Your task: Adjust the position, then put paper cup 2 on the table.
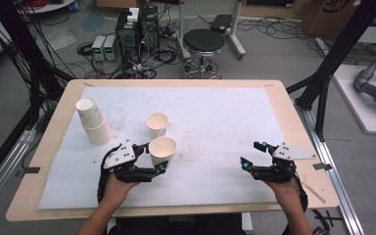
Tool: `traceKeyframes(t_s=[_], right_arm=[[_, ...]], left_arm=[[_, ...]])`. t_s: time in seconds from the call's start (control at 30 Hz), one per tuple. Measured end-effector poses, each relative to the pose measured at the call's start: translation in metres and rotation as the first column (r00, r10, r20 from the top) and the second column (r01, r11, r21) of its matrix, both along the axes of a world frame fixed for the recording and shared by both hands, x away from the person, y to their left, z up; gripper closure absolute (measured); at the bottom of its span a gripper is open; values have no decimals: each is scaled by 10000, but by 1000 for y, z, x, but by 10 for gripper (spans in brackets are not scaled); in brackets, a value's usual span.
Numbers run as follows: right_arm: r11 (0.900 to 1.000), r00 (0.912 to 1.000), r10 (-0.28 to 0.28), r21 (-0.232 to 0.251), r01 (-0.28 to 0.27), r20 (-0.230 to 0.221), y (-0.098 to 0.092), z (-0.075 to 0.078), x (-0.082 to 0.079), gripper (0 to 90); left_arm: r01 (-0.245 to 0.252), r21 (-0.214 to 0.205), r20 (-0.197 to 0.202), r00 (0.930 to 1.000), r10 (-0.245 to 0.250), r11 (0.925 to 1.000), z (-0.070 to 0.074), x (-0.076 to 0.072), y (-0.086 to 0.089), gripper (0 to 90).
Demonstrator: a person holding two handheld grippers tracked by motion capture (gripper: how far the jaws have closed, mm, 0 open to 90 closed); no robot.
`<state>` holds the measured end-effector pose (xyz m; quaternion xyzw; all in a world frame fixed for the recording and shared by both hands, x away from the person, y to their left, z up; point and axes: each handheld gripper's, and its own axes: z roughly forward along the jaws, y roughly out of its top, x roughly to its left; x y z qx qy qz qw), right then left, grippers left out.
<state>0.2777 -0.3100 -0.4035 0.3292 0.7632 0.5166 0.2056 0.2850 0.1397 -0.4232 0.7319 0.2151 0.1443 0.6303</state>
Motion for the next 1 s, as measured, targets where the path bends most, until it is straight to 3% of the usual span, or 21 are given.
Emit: traceKeyframes(t_s=[0.3,0.67,1.0], right_arm=[[9999,10000,-90,-72,90,-32,-2,-1,-3,223],[10000,9999,-94,5,94,53,-8,-3,-6,223],[10000,9999,57,22,-57,93,-4,-2,-4,223]], left_arm=[[-4,-76,-73,10000,3,10000,-2,2,-6,315],[-163,-226,-137,9998,160,9996,-2,15,-20,303],[5,-262,-73,10000,-7,9997,2,42,-56,309]])
